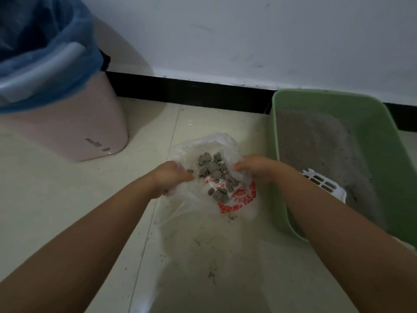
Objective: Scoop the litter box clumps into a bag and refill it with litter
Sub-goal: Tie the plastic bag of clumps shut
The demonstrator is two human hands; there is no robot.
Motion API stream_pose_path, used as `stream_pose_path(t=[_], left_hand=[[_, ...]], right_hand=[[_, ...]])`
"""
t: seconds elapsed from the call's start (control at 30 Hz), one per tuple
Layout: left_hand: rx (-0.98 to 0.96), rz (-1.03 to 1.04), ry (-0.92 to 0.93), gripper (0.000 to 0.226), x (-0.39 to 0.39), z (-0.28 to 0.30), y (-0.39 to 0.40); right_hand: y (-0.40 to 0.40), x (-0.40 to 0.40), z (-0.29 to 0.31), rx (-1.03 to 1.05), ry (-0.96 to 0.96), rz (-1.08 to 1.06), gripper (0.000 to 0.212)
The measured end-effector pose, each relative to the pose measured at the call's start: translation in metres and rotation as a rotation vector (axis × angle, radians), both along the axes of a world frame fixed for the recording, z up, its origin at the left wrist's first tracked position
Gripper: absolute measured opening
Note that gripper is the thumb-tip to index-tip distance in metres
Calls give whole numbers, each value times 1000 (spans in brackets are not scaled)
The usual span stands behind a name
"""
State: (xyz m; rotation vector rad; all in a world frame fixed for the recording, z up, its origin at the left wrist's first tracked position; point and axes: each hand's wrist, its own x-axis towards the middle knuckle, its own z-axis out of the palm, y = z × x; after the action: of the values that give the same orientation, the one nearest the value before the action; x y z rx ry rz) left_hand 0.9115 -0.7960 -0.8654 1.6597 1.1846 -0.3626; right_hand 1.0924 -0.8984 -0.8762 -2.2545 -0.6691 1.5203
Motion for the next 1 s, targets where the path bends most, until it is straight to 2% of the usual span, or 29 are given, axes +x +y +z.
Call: stream_pose_path(t=[0.1, 0.2, 0.23, 0.3, 0.37, 0.4, 0.47, 0.57, 0.63, 0.67, 0.7, 0.73, 0.8, 0.83, 0.9, 0.93, 1.0], left_hand=[[-32, -390, 278, 26, -10, 15, 10], [2, -561, 394, 37, -14, 25, 16], [-6, -565, 400, 36, -14, 27, 17], [-38, -518, 381, 26, -14, 29, 18], [26, -464, 316, 11, -13, 32, 20], [76, -405, 239, 7, -12, 33, 23], [138, -161, 15, 5, -8, 36, 29], [117, 178, -277, 23, 2, 49, 30], [8, 224, -420, 47, 6, 61, 30], [-14, 197, -453, 57, 7, 68, 28], [23, 145, -455, 61, 8, 73, 26], [135, 84, -429, 61, 8, 77, 24], [501, -10, -320, 55, 10, 84, 19], [669, -13, -269, 50, 10, 86, 19], [829, 54, -203, 37, 5, 88, 22], [832, 66, -162, 30, 3, 90, 25], [696, 35, -86, 20, 1, 97, 29]], right_hand=[[-5, -5, -3, 9, 117, -94, 39], [-9, -7, -2, 192, 203, -332, 19], [-9, -7, 0, 256, 247, -398, 9], [-9, -4, 2, 399, 311, -512, 14], [-8, 0, 8, 563, 382, -608, 20], [-7, 2, 12, 637, 400, -641, 24], [-3, 7, 24, 762, 385, -706, 35], [2, 14, 45, 872, 207, -810, 33], [5, 16, 62, 869, 63, -793, 22], [6, 19, 69, 834, -37, -737, 31], [6, 19, 79, 743, -176, -626, 44], [7, 19, 87, 591, -375, -448, 48], [6, 17, 102, 324, -740, -86, 34], [5, 13, 109, 301, -838, -18, 29], [5, 5, 117, 459, -873, -37, 24], [5, 3, 120, 570, -860, -88, 23], [7, 2, 124, 737, -801, -220, 21]])
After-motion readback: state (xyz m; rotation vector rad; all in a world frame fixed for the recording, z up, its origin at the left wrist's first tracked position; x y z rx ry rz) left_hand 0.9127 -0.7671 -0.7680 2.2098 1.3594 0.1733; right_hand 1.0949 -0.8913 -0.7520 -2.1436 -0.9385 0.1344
